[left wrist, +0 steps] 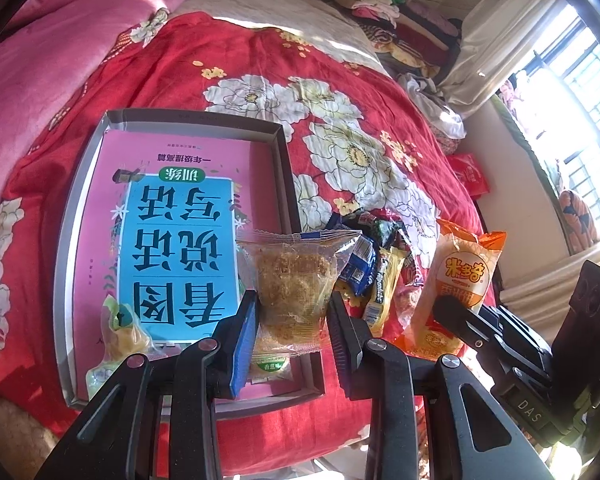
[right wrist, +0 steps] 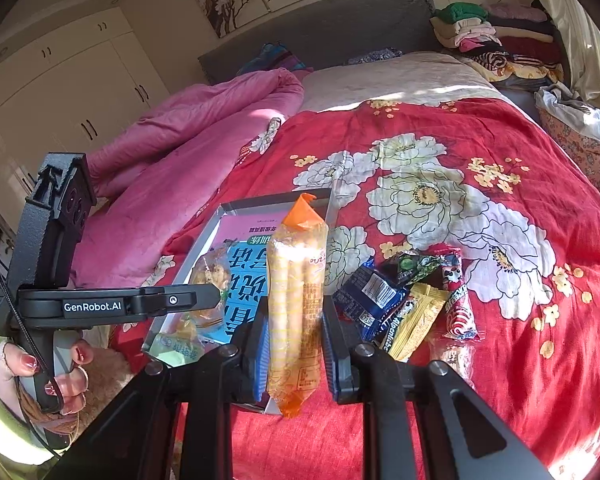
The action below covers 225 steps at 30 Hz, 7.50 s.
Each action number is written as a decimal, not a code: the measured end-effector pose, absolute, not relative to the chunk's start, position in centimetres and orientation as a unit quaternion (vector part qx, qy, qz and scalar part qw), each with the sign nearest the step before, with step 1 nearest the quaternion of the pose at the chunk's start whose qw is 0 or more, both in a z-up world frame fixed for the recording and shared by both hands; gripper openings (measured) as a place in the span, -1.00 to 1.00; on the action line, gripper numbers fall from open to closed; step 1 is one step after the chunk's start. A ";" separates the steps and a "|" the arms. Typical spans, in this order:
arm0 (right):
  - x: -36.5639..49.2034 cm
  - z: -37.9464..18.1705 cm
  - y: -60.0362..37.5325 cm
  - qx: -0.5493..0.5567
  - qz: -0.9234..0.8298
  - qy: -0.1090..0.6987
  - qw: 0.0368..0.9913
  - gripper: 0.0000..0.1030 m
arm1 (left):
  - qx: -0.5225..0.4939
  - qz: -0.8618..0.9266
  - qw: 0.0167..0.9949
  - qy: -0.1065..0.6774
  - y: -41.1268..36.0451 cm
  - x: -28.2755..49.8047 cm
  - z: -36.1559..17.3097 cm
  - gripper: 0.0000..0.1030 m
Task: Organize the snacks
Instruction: 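Lift the meat floss bag with the left gripper while the right gripper lifts the yellow bag toward the tray, then bring the meat floss bag over the tray with the left gripper while the right brings the yellow bag, then open the left gripper over the tray while the right gripper releases the yellow bag, then move both open grippers back toward the snack pile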
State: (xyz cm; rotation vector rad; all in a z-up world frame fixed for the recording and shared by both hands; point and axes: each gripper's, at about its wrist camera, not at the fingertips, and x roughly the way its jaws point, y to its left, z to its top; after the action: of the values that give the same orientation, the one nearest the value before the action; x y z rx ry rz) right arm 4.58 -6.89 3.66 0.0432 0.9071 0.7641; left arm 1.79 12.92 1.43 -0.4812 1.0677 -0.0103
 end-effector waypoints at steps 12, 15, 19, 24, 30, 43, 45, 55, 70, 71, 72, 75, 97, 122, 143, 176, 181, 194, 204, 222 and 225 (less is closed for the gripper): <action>4.1 4.1 -5.8 0.015 0.373 0.425 0.825 -0.55 | -0.246 0.019 0.835 0.492 15.8 0.6 1.9 -0.31; 4.0 4.0 -5.5 0.013 0.377 0.426 0.823 -0.55 | -0.250 0.025 0.834 0.491 16.3 0.4 1.8 -0.31; 3.8 3.8 -4.9 0.010 0.383 0.429 0.818 -0.55 | -0.254 0.030 0.833 0.491 16.9 0.0 1.6 -0.31; 3.3 3.2 -3.7 0.005 0.393 0.439 0.808 -0.55 | -0.254 0.035 0.829 0.497 17.4 -0.7 0.9 -0.31; 2.6 2.2 -1.9 -0.007 0.406 0.455 0.792 -0.55 | -0.263 0.040 0.819 0.509 18.4 -1.5 -0.6 -0.31; 1.5 0.2 0.8 -0.033 0.423 0.478 0.769 -0.55 | -0.267 0.038 0.805 0.529 18.6 -2.1 -2.8 -0.31; 1.4 0.0 1.2 -0.036 0.425 0.480 0.767 -0.55 | -0.260 0.040 0.803 0.535 18.4 -2.0 -3.3 -0.31; 1.3 -1.4 2.6 -0.051 0.428 0.495 0.754 -0.55 | -0.220 0.051 0.804 0.550 17.5 -1.7 -4.4 -0.31; 1.7 -3.4 4.3 -0.066 0.438 0.514 0.734 -0.55 | -0.194 0.056 0.801 0.564 17.2 -1.4 -5.0 -0.31; 1.7 -3.5 4.3 -0.067 0.438 0.515 0.734 -0.55 | -0.194 0.056 0.801 0.564 17.2 -1.4 -5.1 -0.31; 1.7 -3.6 4.3 -0.067 0.436 0.516 0.734 -0.55 | -0.193 0.056 0.800 0.565 17.2 -1.4 -5.1 -0.31; 1.7 -3.8 4.4 -0.072 0.434 0.515 0.735 -0.55 | -0.192 0.056 0.799 0.567 17.1 -1.3 -5.3 -0.31; 1.6 -4.0 4.2 -0.091 0.416 0.514 0.745 -0.53 | -0.184 0.050 0.795 0.576 16.2 -0.8 -5.9 -0.31; 1.5 -3.6 3.9 -0.086 0.415 0.514 0.746 -0.40 | -0.182 0.055 0.792 0.580 16.1 -0.8 -5.7 -0.29; 1.3 -3.3 3.6 -0.084 0.413 0.511 0.749 -0.37 | -0.183 0.062 0.793 0.577 16.4 -0.9 -5.3 -0.06; 1.6 -0.7 1.8 -0.070 0.396 0.466 0.788 -0.03 | -0.185 0.074 0.827 0.526 16.8 -1.3 -1.3 0.35; 1.6 -0.3 1.4 -0.068 0.391 0.460 0.795 -0.01 | -0.181 0.070 0.831 0.522 16.3 -1.1 -0.8 0.36; 2.0 1.7 -1.0 -0.056 0.366 0.428 0.824 0.11 | -0.167 0.054 0.840 0.514 14.4 -0.3 0.8 0.37; 2.8 3.4 -3.0 -0.038 0.351 0.409 0.841 0.15 | -0.156 0.050 0.843 0.513 12.9 0.1 1.6 0.37; 3.7 6.1 -7.1 -0.013 0.338 0.364 0.868 0.31 | -0.128 0.030 0.850 0.510 9.2 2.0 3.4 0.37; 4.2 6.3 -8.2 -0.007 0.327 0.361 0.873 0.31 | -0.124 0.027 0.851 0.509 8.7 2.5 3.7 0.37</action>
State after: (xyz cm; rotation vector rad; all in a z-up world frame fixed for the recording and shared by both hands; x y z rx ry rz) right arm 4.19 -8.18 6.30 -0.0142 0.7538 0.6825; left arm 2.50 8.69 3.69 -0.2612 1.0714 0.0564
